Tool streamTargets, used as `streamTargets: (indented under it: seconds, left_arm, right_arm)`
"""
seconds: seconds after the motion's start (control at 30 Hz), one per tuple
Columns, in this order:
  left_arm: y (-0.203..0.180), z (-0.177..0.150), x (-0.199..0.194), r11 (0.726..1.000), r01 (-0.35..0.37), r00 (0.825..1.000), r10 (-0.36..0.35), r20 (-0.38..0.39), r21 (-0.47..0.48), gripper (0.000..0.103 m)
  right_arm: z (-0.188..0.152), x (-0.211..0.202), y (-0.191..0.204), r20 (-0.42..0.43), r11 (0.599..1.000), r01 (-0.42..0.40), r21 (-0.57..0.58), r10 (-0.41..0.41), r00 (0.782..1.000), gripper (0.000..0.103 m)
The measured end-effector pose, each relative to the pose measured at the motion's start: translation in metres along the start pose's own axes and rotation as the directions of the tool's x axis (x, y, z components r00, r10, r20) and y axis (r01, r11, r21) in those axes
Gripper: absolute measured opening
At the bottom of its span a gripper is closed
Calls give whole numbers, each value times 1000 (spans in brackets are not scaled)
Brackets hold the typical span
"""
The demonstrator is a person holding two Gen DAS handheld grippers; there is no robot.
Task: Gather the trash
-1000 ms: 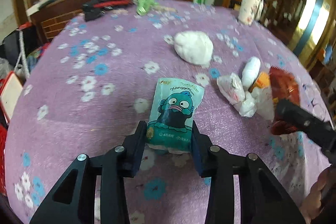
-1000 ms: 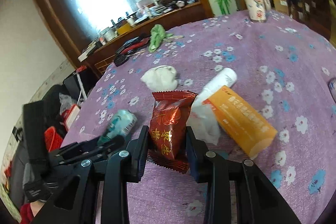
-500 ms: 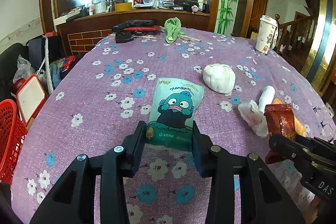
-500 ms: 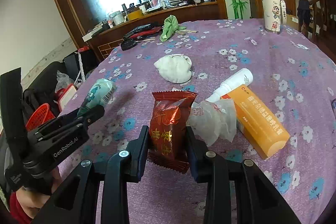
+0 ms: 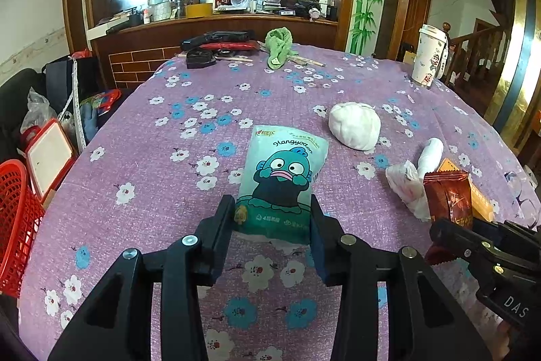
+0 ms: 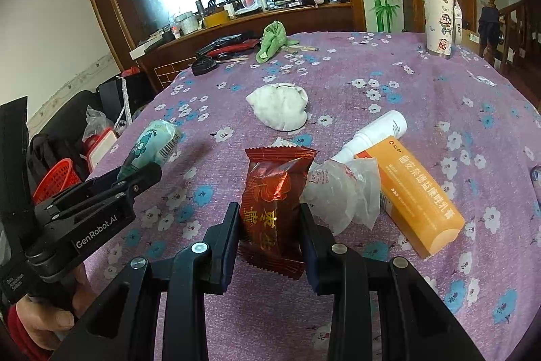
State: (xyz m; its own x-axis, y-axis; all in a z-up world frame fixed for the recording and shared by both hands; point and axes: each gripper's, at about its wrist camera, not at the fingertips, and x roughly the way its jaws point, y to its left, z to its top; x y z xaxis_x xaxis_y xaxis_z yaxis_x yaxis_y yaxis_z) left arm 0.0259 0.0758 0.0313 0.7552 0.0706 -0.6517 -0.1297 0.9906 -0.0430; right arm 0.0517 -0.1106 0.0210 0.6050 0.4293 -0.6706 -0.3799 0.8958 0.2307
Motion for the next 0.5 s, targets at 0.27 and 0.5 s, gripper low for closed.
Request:
streamTargets:
  seconds: [0.27,0.5]
  left_arm:
    - [-1,0,-1,1000,-7,1000,7,4,8,40]
    - [0,0,-1,1000,-9,1000,8,5,9,40]
  right_arm:
    - [0,-1,0,1,1000,-1,-1,1,1000,36]
    - [0,-2,1,-1,1000,-2,-8,2,1000,36]
